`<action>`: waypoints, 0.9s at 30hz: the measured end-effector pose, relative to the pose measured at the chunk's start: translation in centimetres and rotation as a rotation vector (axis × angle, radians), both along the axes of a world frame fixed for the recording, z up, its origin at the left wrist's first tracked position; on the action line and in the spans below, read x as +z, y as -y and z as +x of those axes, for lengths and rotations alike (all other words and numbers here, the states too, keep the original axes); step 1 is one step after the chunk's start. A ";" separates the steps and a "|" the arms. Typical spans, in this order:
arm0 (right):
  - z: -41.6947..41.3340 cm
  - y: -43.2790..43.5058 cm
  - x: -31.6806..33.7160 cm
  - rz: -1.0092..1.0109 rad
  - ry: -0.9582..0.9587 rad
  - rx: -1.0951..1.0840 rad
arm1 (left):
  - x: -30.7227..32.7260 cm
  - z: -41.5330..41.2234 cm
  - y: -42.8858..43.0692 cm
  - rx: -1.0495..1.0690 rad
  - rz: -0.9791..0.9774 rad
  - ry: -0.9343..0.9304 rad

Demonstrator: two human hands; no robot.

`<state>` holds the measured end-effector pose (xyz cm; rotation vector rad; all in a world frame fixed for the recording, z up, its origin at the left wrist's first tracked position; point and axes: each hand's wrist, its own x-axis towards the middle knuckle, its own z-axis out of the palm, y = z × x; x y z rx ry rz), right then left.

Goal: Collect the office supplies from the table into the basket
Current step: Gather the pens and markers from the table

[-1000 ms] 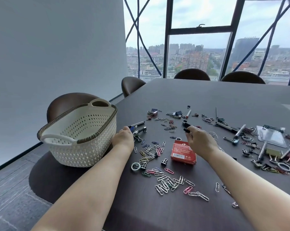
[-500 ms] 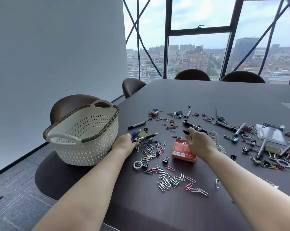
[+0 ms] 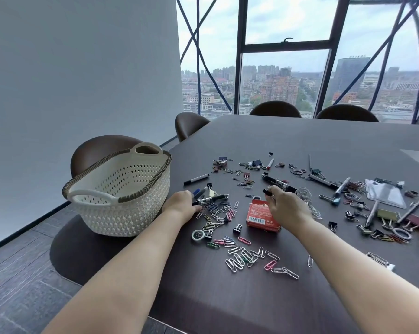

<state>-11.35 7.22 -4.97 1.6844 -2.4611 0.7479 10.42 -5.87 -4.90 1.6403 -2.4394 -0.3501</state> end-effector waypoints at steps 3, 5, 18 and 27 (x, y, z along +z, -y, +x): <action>0.1 -0.3 0.1 -0.014 0.011 0.009 | -0.2 0.3 0.2 -0.033 0.081 -0.036; 0.2 -0.6 0.2 -0.017 0.023 0.011 | -0.3 0.3 0.1 -0.048 0.105 -0.030; -1.1 -1.7 -0.1 -0.034 -0.039 -0.010 | 0.4 -2.4 1.1 -0.041 -0.062 -0.207; -2.9 0.3 -1.5 -0.028 -0.026 -0.071 | 0.2 -7.0 7.9 0.074 -0.187 -0.003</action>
